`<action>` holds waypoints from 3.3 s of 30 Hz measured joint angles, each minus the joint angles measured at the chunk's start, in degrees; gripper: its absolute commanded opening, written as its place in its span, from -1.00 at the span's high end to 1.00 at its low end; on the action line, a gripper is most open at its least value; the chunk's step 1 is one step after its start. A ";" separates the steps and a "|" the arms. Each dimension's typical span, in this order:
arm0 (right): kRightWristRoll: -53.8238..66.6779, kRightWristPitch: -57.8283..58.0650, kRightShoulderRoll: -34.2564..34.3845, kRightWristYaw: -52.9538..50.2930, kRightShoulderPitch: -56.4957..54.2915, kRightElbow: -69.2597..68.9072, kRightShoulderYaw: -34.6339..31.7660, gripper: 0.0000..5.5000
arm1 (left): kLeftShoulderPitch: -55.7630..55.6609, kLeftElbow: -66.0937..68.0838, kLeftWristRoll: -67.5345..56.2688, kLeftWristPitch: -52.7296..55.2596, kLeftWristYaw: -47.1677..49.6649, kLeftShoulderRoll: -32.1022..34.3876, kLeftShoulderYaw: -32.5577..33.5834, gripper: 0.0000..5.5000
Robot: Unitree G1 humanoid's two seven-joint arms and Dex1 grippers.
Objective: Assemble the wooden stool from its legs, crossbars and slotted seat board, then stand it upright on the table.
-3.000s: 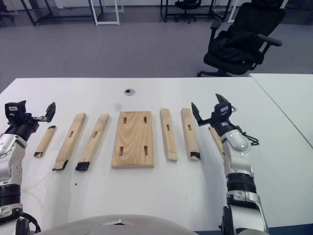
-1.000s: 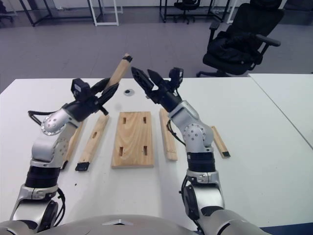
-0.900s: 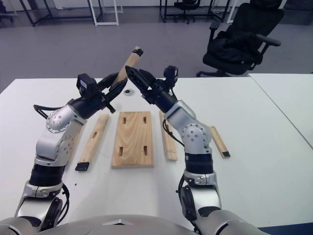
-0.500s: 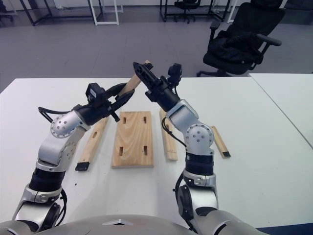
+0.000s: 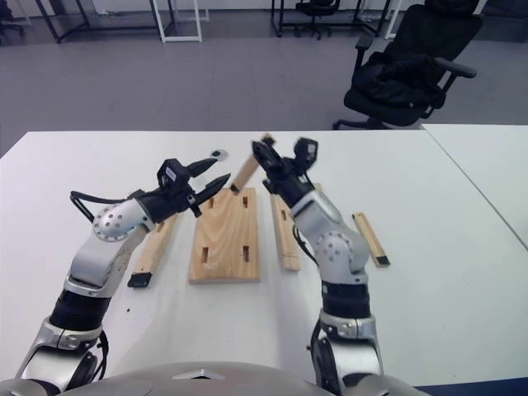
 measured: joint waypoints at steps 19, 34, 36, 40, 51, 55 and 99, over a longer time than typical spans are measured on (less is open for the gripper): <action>-10.04 -15.69 1.46 2.34 7.03 9.31 -5.43 0.85 | 3.25 4.35 -0.34 0.71 10.50 -5.78 8.49 -0.05; -23.93 -20.40 -1.52 2.37 8.84 8.30 2.48 0.85 | 3.26 6.42 -0.31 0.71 13.27 -5.90 13.09 -0.05; -25.46 -20.87 -1.87 2.44 9.27 8.05 3.41 0.85 | 3.26 6.43 -0.26 0.71 13.27 -5.90 13.09 -0.05; -26.06 -20.86 -2.50 2.49 9.55 8.98 4.10 0.85 | 3.26 6.52 -0.12 0.68 13.28 -5.89 13.09 -0.05; -27.73 -25.11 -5.81 7.61 9.87 12.28 7.44 0.85 | 3.60 6.61 0.92 -0.08 13.28 -5.83 12.99 -0.05; -27.78 -27.74 -5.66 7.84 10.68 12.95 7.62 0.85 | 3.60 7.42 1.47 -0.20 13.29 -5.82 12.98 -0.05; -32.27 16.13 -14.49 7.55 8.89 -1.29 11.42 0.24 | 3.91 8.75 3.11 -1.15 15.59 -7.72 10.34 -0.05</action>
